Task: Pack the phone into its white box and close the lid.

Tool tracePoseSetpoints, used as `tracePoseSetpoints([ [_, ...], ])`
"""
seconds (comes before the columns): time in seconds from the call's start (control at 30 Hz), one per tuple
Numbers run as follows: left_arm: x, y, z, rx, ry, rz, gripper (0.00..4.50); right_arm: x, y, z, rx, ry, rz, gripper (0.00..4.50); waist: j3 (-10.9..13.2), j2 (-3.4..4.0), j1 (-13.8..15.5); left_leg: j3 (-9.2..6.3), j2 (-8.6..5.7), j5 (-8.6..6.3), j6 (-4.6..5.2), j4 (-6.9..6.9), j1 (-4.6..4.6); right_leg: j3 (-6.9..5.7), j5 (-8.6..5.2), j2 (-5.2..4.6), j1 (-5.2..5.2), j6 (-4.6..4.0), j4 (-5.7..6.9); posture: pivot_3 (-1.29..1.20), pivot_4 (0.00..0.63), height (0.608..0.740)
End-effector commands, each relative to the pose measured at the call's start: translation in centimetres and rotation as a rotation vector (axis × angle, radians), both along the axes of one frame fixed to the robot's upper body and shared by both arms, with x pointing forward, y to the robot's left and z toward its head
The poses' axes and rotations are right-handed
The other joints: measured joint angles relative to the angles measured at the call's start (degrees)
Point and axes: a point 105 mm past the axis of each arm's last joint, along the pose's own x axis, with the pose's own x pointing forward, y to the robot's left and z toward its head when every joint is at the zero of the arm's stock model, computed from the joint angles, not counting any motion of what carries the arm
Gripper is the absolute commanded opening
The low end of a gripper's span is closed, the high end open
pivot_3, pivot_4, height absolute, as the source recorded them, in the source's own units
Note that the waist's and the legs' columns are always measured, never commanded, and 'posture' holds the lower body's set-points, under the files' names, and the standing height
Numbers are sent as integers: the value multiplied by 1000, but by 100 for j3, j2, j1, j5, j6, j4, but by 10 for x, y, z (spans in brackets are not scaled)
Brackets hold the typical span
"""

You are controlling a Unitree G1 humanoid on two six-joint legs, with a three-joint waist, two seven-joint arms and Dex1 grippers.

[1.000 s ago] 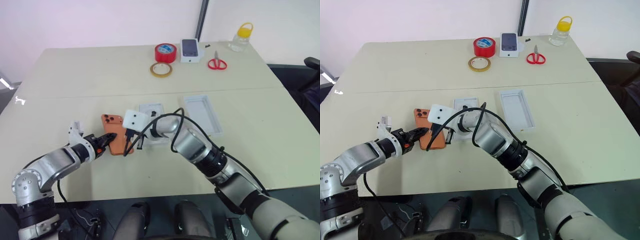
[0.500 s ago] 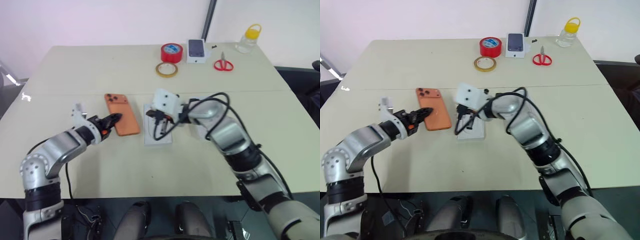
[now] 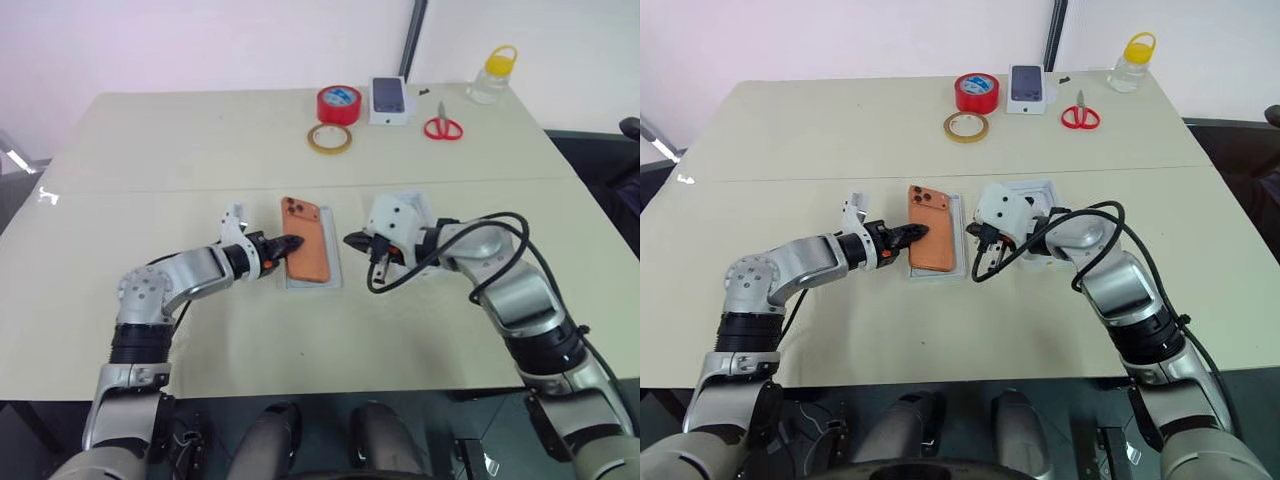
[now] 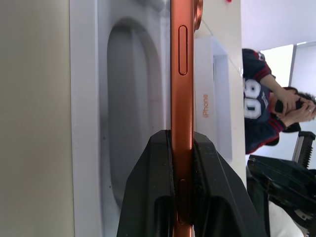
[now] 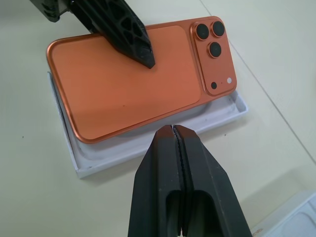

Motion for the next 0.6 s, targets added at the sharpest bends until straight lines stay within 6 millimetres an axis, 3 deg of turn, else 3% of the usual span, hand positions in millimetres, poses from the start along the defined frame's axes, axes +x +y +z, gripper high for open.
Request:
tracePoseSetpoints([
  [0.03, 2, -4, 16, -29, -64, -32, 81, 0, -4, 16, 23, -60, -19, 0, 1, -1, 4, 0, 0, 0, 0, 0, 0, 0, 0, 0, 0, 0, 0, 0, 150, 740],
  [0.17, 3, -6, 14, -11, -68, -40, 1830, 1, -6, 16, 22, -58, -28, 0, 2, -3, 10, 0, -1, 0, 0, 0, 0, 0, 0, 0, 1, 0, -1, 0, 150, 740],
  [0.33, 2, -7, 15, -13, -81, -47, 4371, 2, -7, 13, 17, -53, -31, 0, 1, -3, 7, 0, 0, 0, 0, 1, 0, -1, 0, 0, 3, 0, -1, 0, 150, 740],
  [0.6, -5, 1, 13, 146, -131, -87, 4443, 3, -6, 12, 15, -48, -26, 0, 2, -3, -7, 0, 0, 0, 0, 2, 0, 0, 0, 1, 2, 0, 0, 0, 150, 740],
])
